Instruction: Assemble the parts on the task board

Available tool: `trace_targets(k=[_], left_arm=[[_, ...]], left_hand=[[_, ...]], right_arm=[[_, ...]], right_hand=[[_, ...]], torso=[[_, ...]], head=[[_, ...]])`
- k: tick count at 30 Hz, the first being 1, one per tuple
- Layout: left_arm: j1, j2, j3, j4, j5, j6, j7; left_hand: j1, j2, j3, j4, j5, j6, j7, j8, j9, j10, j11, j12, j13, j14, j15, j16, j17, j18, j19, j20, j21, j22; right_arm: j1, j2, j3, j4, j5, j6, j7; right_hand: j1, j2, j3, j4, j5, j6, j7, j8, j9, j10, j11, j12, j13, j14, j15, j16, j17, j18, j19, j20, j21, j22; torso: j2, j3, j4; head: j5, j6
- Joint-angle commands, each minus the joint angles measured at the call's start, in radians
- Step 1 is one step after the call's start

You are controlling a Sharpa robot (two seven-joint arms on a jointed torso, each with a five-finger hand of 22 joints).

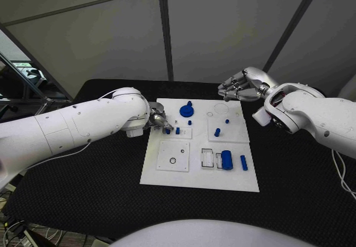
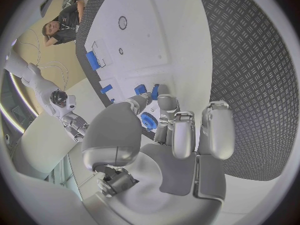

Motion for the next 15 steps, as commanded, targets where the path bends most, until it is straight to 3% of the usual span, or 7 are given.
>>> trace_targets(k=[1,15], left_arm=[[-0.001,0.002,-0.001,0.0,0.004,0.009,-0.007],[-0.001,0.004,-0.001,0.003,0.004,0.006,-0.006]], left_hand=[[-0.012,-0.002,-0.014,0.004,-0.007,0.008,0.001,-0.006,-0.002,0.007,-0.001,0.005,0.001,0.102,-0.008,0.006,0.251,-0.003,0.03,-0.006,0.006,0.076],[-0.026,0.009,-0.064,0.034,-0.005,0.017,0.0,-0.008,-0.007,0.015,-0.002,0.015,0.012,0.104,-0.008,0.01,0.257,-0.005,0.034,-0.007,0.012,0.084]], right_arm=[[0.002,0.001,0.001,0.001,-0.001,0.007,0.006],[0.002,0.003,0.001,-0.001,-0.001,0.009,0.008]], right_hand=[[-0.008,-0.001,0.001,-0.006,0.004,-0.006,-0.001,-0.002,-0.001,-0.005,-0.001,-0.001,0.0,-0.004,0.001,-0.002,-0.001,0.003,0.007,0.002,-0.007,-0.001],[-0.01,-0.002,0.0,-0.005,0.004,-0.007,-0.001,-0.002,-0.002,-0.006,0.0,-0.001,0.0,-0.005,0.001,-0.002,-0.002,0.003,0.007,0.002,-0.008,-0.002]], torso=[[0.0,-0.0001,0.0001],[0.0,0.0001,-0.0011]], head=[[0.001,-0.001],[0.0,-0.004]])
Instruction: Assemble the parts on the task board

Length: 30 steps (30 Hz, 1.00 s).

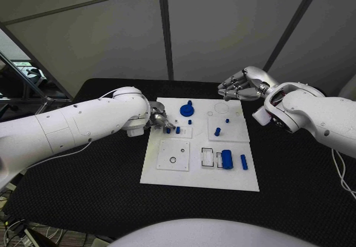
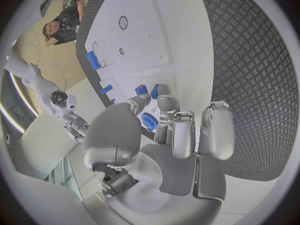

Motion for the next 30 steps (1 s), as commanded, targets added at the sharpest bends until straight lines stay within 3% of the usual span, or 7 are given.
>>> trace_targets(k=[1,18,25,30], left_arm=[[0.0,0.001,0.0,0.002,0.004,0.006,-0.006],[0.0,-0.005,0.0,0.0,0.003,0.001,-0.005],[0.0,-0.009,0.003,0.006,0.025,-0.064,0.002],[0.001,-0.012,0.003,0.005,0.033,-0.082,0.004]], left_hand=[[-0.009,0.002,-0.008,0.0,-0.005,0.008,0.001,-0.003,-0.002,0.008,-0.002,0.004,0.001,0.104,-0.008,0.006,0.257,-0.004,0.034,-0.007,0.006,0.084],[-0.008,-0.001,-0.021,0.003,-0.005,0.006,0.002,-0.005,-0.003,0.003,-0.002,-0.003,-0.009,0.101,-0.008,0.0,0.249,-0.001,0.028,-0.007,-0.008,0.071],[-0.022,-0.027,-0.099,0.035,-0.006,-0.021,0.013,-0.025,-0.014,-0.03,0.007,-0.036,-0.057,0.096,-0.002,-0.012,0.23,0.004,0.02,-0.003,-0.031,0.052],[-0.01,-0.03,-0.154,0.056,-0.006,-0.022,0.015,-0.029,-0.02,-0.038,0.009,-0.04,-0.066,0.095,-0.001,-0.015,0.226,0.005,0.019,-0.002,-0.038,0.048]], right_arm=[[0.002,0.001,0.001,0.0,-0.001,0.006,0.007],[0.002,0.002,0.001,-0.003,-0.001,0.008,0.008],[0.001,0.003,0.001,-0.006,-0.001,0.012,0.007],[0.001,0.005,0.001,-0.008,-0.001,0.015,0.006]], right_hand=[[-0.01,-0.002,0.0,-0.005,0.004,-0.007,-0.001,-0.002,-0.002,-0.006,0.0,-0.001,0.0,-0.005,0.001,-0.002,-0.002,0.002,0.007,0.002,-0.005,-0.002],[-0.01,-0.002,0.0,-0.005,0.004,-0.007,-0.001,-0.002,-0.002,-0.006,0.0,-0.001,0.0,-0.005,0.001,-0.002,-0.002,0.002,0.007,0.002,-0.005,-0.002],[-0.01,-0.002,0.0,-0.005,0.004,-0.007,-0.001,-0.002,-0.002,-0.006,0.0,-0.001,0.0,-0.005,0.001,-0.002,-0.002,0.002,0.007,0.002,-0.005,-0.002],[-0.011,-0.003,0.0,-0.005,0.005,-0.007,-0.001,-0.002,-0.002,-0.006,0.0,-0.001,0.0,-0.005,0.002,-0.002,-0.002,0.002,0.007,0.002,-0.006,-0.002]], torso=[[0.0,0.0001,-0.0011],[0.0,-0.0002,-0.0003],[0.001,0.0007,-0.0012],[0.0,0.0003,-0.0012]], head=[[-0.001,0.0],[-0.003,-0.001],[-0.004,-0.002],[-0.005,-0.003]])
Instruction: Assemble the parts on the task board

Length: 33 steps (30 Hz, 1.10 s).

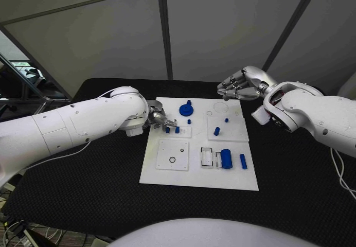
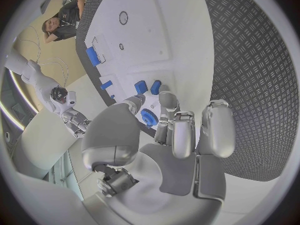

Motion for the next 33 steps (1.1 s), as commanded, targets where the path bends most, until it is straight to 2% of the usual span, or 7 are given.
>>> trace_targets(k=[1,16,18,22,25,29,33], left_arm=[[0.001,-0.003,0.002,0.0,0.019,-0.044,0.004],[0.006,-0.015,0.037,-0.004,0.022,-0.074,0.008],[0.01,-0.013,0.046,-0.002,0.042,-0.107,0.027],[0.017,-0.004,0.052,-0.002,0.09,-0.176,0.135],[0.019,0.005,0.052,-0.002,0.103,-0.246,0.249],[0.02,0.024,0.034,-0.009,0.065,-0.325,0.418],[0.019,0.044,0.009,-0.018,-0.032,-0.372,0.528]], left_hand=[[0.008,-0.004,-0.023,0.009,-0.006,-0.005,-0.002,-0.006,-0.002,-0.01,0.0,-0.003,-0.001,0.095,-0.001,-0.004,0.226,0.006,0.018,-0.001,-0.004,0.048],[0.071,0.023,-0.096,0.032,-0.003,-0.017,0.003,-0.014,-0.01,-0.037,0.004,-0.025,-0.04,0.09,0.002,-0.014,0.211,0.011,0.01,0.0,-0.031,0.028],[0.106,0.031,-0.118,0.035,-0.002,-0.05,0.019,-0.031,-0.019,-0.117,0.019,-0.107,-0.148,0.065,0.013,-0.068,0.141,0.032,-0.03,0.008,-0.129,-0.055],[0.207,0.053,-0.118,0.022,0.001,-0.128,0.061,-0.069,-0.052,-0.221,0.058,-0.157,-0.178,-0.026,0.047,-0.224,-0.047,0.076,-0.144,0.034,-0.376,-0.255],[0.292,0.048,-0.093,-0.007,0.005,-0.147,0.072,-0.078,-0.072,-0.257,0.068,-0.167,-0.191,-0.043,0.057,-0.232,-0.064,0.081,-0.159,0.045,-0.404,-0.273],[0.446,0.017,-0.019,-0.063,0.004,-0.177,0.111,-0.136,-0.138,-0.386,0.114,-0.285,-0.271,-0.386,0.1,-0.617,-0.474,0.115,-0.381,0.079,-0.724,-0.499],[0.513,-0.029,0.037,-0.092,-0.001,-0.16,0.13,-0.21,-0.232,-0.408,0.13,-0.407,-0.383,-0.399,0.12,-0.677,-0.554,0.127,-0.371,0.1,-0.754,-0.52]], right_arm=[[0.002,0.002,0.001,-0.001,-0.001,0.01,0.005],[0.002,0.003,0.0,-0.003,-0.001,0.012,0.005],[0.002,0.004,0.0,-0.003,-0.001,0.012,0.005],[0.002,0.005,0.0,-0.004,-0.001,0.012,0.005],[0.002,0.006,0.0,-0.004,-0.001,0.011,0.004],[0.002,0.008,0.0,-0.004,-0.001,0.011,0.004],[0.002,0.008,0.0,-0.004,-0.001,0.011,0.004]], right_hand=[[-0.011,-0.003,0.0,-0.005,0.005,-0.007,-0.001,-0.002,-0.002,-0.006,0.0,-0.001,0.0,-0.005,0.002,-0.002,-0.002,0.002,0.007,0.002,-0.003,-0.001],[-0.011,-0.003,0.0,-0.005,0.005,-0.007,-0.001,-0.002,-0.002,-0.006,0.0,-0.001,0.0,-0.005,0.002,-0.002,-0.002,0.002,0.007,0.002,-0.003,-0.001],[-0.011,-0.003,0.0,-0.005,0.005,-0.007,-0.001,-0.002,-0.002,-0.006,0.0,-0.001,0.0,-0.005,0.002,-0.002,-0.002,0.002,0.007,0.002,-0.003,-0.001],[-0.011,-0.003,0.0,-0.005,0.005,-0.007,-0.001,-0.002,-0.002,-0.006,0.0,-0.001,0.0,-0.005,0.002,-0.002,-0.002,0.002,0.007,0.002,-0.003,-0.001],[-0.011,-0.003,0.0,-0.005,0.005,-0.007,-0.001,-0.002,-0.002,-0.006,0.0,-0.001,0.0,-0.005,0.002,-0.002,-0.002,0.002,0.007,0.002,-0.003,-0.001],[-0.012,-0.003,0.0,-0.005,0.006,-0.008,0.0,-0.002,-0.002,-0.007,0.0,-0.001,0.0,-0.006,0.002,-0.002,-0.002,0.002,0.007,0.003,-0.004,-0.002],[-0.012,-0.003,0.0,-0.005,0.006,-0.008,0.0,-0.002,-0.002,-0.007,0.0,-0.001,0.0,-0.006,0.002,-0.002,-0.002,0.002,0.007,0.003,-0.004,-0.002]], torso=[[0.0,-0.0004,0.0],[0.0,0.0002,0.0003],[0.0,0.0001,0.0],[0.001,0.001,-0.0002],[0.002,0.0008,-0.0008],[0.001,0.001,-0.0004],[0.002,-0.0013,0.0004]], head=[[-0.001,-0.002],[-0.002,0.001],[-0.003,0.003],[-0.005,0.006],[-0.007,0.01],[-0.013,0.013],[-0.021,0.017]])
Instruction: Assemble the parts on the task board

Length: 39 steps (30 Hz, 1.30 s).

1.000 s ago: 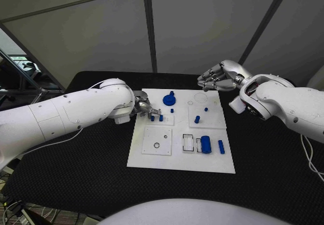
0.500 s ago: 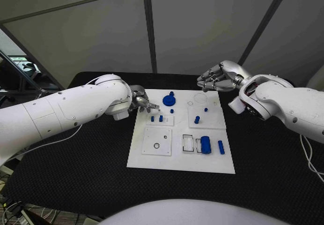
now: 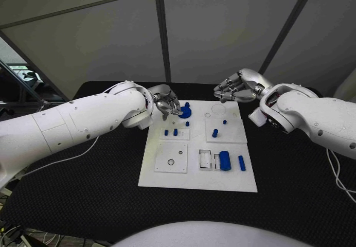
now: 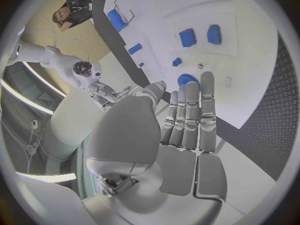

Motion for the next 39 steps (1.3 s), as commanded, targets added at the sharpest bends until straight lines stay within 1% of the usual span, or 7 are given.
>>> trace_targets(k=[1,6,10,13,17,26,39], left_arm=[[-0.002,0.014,-0.014,-0.01,-0.118,-0.122,0.233],[-0.01,0.042,-0.032,-0.036,-0.249,-0.139,0.278],[-0.018,0.067,-0.04,-0.064,-0.349,-0.128,0.27],[-0.022,0.081,-0.043,-0.083,-0.381,-0.118,0.261],[-0.027,0.099,-0.045,-0.112,-0.403,-0.099,0.244],[-0.032,0.121,-0.046,-0.14,-0.413,-0.019,0.217],[-0.04,0.137,-0.046,-0.16,-0.422,0.021,0.199]], left_hand=[[0.023,-0.026,0.021,-0.012,0.0,0.021,-0.004,-0.039,-0.055,0.013,-0.005,-0.054,-0.06,0.052,-0.002,0.009,-0.034,0.003,0.055,0.006,0.025,0.01],[0.016,-0.059,0.027,-0.015,-0.002,0.068,-0.017,-0.097,-0.138,0.05,-0.014,-0.116,-0.139,0.124,-0.013,0.064,-0.057,0.004,0.109,-0.004,0.076,0.052],[0.008,-0.065,0.018,-0.017,-0.037,0.099,-0.028,-0.135,-0.189,0.068,-0.018,-0.156,-0.189,0.25,-0.019,0.228,0.077,-0.034,0.227,-0.01,0.303,0.236],[0.007,-0.064,0.014,-0.019,-0.044,0.115,-0.034,-0.152,-0.211,0.079,-0.021,-0.173,-0.21,0.306,-0.024,0.305,0.148,-0.054,0.28,-0.013,0.413,0.325],[0.004,-0.063,0.007,-0.021,-0.046,0.136,-0.038,-0.168,-0.233,0.089,-0.024,-0.2,-0.236,0.353,-0.028,0.363,0.2,-0.069,0.323,-0.018,0.503,0.397],[-0.006,-0.063,-0.014,-0.021,-0.058,0.156,-0.041,-0.185,-0.255,0.107,-0.029,-0.224,-0.259,0.389,-0.035,0.395,0.223,-0.082,0.359,-0.024,0.575,0.456],[-0.003,-0.054,-0.02,-0.022,-0.059,0.169,-0.039,-0.191,-0.264,0.126,-0.028,-0.232,-0.267,0.401,-0.035,0.401,0.223,-0.089,0.375,-0.026,0.607,0.482]], right_arm=[[0.002,0.0,0.001,0.001,-0.001,0.004,0.005],[0.002,-0.001,0.001,0.003,-0.001,0.004,0.006],[0.002,-0.002,0.001,0.005,-0.001,0.004,0.005],[0.002,-0.003,0.001,0.006,-0.001,0.003,0.005],[0.002,-0.003,0.001,0.007,-0.001,0.003,0.005],[0.002,-0.002,0.001,0.008,-0.001,0.003,0.004],[0.002,-0.001,0.001,0.008,-0.001,0.003,0.004]], right_hand=[[-0.008,0.001,0.0,-0.005,0.006,-0.008,0.0,-0.002,-0.002,-0.007,0.0,-0.001,0.0,-0.006,0.002,-0.002,-0.001,0.002,0.007,0.003,-0.004,-0.001],[-0.007,0.001,0.0,-0.005,0.006,-0.008,0.0,-0.002,-0.002,-0.007,0.0,-0.001,0.0,-0.006,0.002,-0.002,-0.001,0.002,0.007,0.003,-0.005,-0.001],[-0.007,0.001,0.0,-0.005,0.006,-0.008,0.0,-0.002,-0.002,-0.007,0.0,-0.001,0.0,-0.006,0.002,-0.002,-0.001,0.002,0.007,0.003,-0.005,-0.001],[-0.007,0.001,0.0,-0.005,0.006,-0.008,0.0,-0.002,-0.002,-0.007,0.0,-0.001,0.0,-0.006,0.002,-0.002,-0.001,0.002,0.007,0.003,-0.005,-0.001],[-0.007,0.001,0.0,-0.005,0.006,-0.008,0.0,-0.002,-0.002,-0.007,0.0,-0.001,0.0,-0.006,0.002,-0.002,-0.001,0.002,0.007,0.003,-0.005,-0.001],[-0.007,0.001,0.0,-0.005,0.006,-0.008,0.0,-0.002,-0.002,-0.007,0.0,-0.001,0.0,-0.006,0.002,-0.002,-0.001,0.002,0.007,0.003,-0.005,-0.001],[-0.007,0.001,0.0,-0.005,0.006,-0.008,0.0,-0.002,-0.002,-0.007,0.0,-0.001,0.0,-0.006,0.002,-0.002,-0.001,0.002,0.007,0.003,-0.005,-0.001]], torso=[[0.0,-0.002,0.0012],[0.0,-0.0012,0.0015],[0.001,-0.0015,0.0006],[0.001,-0.001,-0.0008],[0.001,-0.0011,0.0003],[0.0,-0.0004,0.0005],[-0.001,-0.0001,0.0005]], head=[[-0.007,0.003],[-0.01,0.006],[-0.012,0.007],[-0.013,0.007],[-0.014,0.006],[-0.016,0.004],[-0.016,0.002]])
